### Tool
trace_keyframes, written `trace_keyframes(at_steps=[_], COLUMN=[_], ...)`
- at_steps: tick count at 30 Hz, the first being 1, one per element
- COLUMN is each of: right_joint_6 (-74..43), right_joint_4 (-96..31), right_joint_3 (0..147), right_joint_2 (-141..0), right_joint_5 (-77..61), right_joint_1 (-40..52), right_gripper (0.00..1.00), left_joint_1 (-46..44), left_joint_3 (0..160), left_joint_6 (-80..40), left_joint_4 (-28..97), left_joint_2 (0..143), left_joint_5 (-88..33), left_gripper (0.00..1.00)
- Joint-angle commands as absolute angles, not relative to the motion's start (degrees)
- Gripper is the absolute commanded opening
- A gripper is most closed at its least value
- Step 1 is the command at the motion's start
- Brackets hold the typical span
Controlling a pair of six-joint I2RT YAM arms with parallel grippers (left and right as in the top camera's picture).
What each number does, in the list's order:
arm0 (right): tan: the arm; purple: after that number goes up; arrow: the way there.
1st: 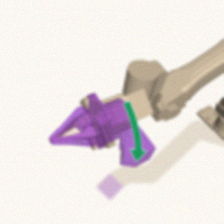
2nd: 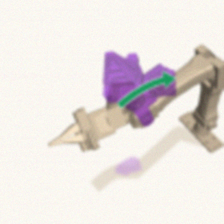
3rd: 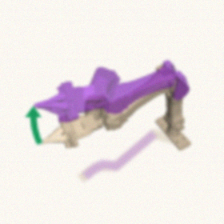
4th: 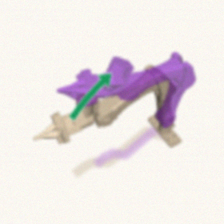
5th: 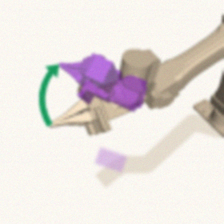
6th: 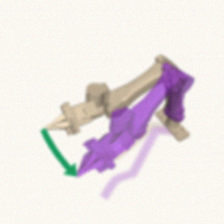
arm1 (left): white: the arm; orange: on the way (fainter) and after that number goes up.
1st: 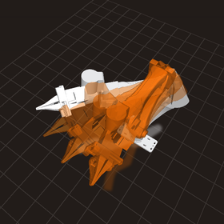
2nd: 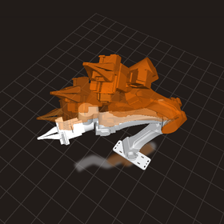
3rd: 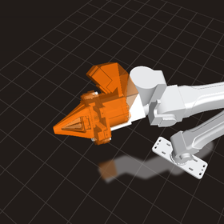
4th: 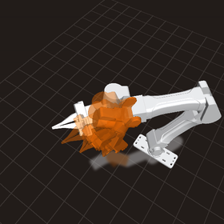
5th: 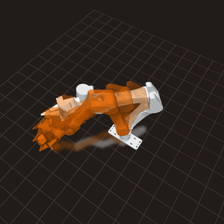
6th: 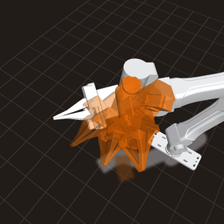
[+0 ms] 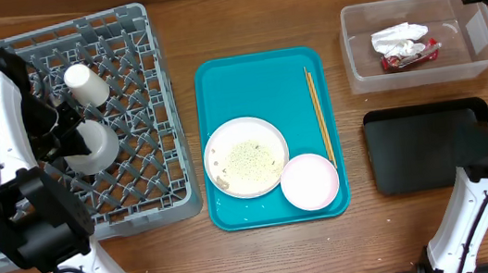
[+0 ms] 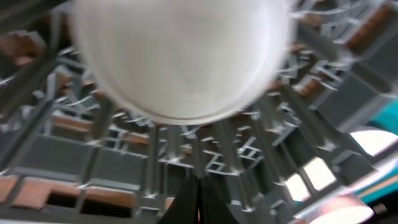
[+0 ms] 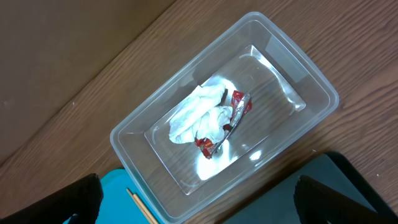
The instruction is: Sort waste into correct bins and load items into the dishwasher
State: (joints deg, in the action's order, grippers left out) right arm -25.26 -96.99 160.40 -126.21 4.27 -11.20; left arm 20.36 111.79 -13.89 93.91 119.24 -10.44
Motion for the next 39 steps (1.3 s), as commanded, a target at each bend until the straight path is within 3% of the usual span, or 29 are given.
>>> trace_keyframes(at_steps=[1,5,6,7,8,9,11,18,25,32,37,39], right_joint_6=[-25.3,-25.3,-25.3,-25.3,-25.3,-25.3,-25.3,-25.3,-25.3,-25.3,-25.3,-25.3], right_joint_4=[-96.8,-96.8,-96.8,-96.8,-96.8,-96.8,-96.8,-96.8,-96.8,-96.8,-96.8,-96.8], right_joint_3=[160.8,160.8,160.8,160.8,160.8,160.8,160.8,160.8,160.8,160.8,160.8,160.8], right_joint_2=[-125.5,-125.5,-125.5,-125.5,-125.5,-125.5,-125.5,-125.5,-125.5,-125.5,-125.5,-125.5], right_joint_5=[4.2,4.2,4.2,4.2,4.2,4.2,4.2,4.2,4.2,4.2,4.2,4.2], right_joint_1=[-11.2,-11.2,-11.2,-11.2,-11.2,-11.2,-11.2,-11.2,-11.2,-11.2,-11.2,-11.2], right_gripper=[1.00,1.00,1.00,1.00,1.00,1.00,1.00,1.00,1.00,1.00,1.00,1.00], left_joint_1=[17.5,12.4,10.8,9.0,7.5,5.8,3.0,-5.6,-7.7,-7.9,-8.4,-8.8], left_joint_3=[114.4,114.6,114.6,114.6,114.6,114.6,114.5,114.5,114.5,114.5,114.5,114.5], left_joint_6=[-10.3,-10.3,-10.3,-10.3,-10.7,-11.4,-14.0,-21.6,-27.2,-27.5,-27.2,-26.2], left_joint_4=[92.6,88.4,87.6,86.7,86.0,85.2,84.3,79.6,77.1,76.4,76.2,75.9], left_joint_2=[113.3,108.5,107.7,107.2,107.1,107.2,108.1,116.2,124.3,128.9,130.2,130.4], left_joint_5=[-15.1,-14.7,-14.4,-14.2,-13.9,-13.1,-10.8,-3.2,1.4,1.2,0.4,0.4], left_gripper=[0.04,0.04,0.11,0.31,0.61,0.77,0.87,0.83,0.80,0.48,0.38,0.24])
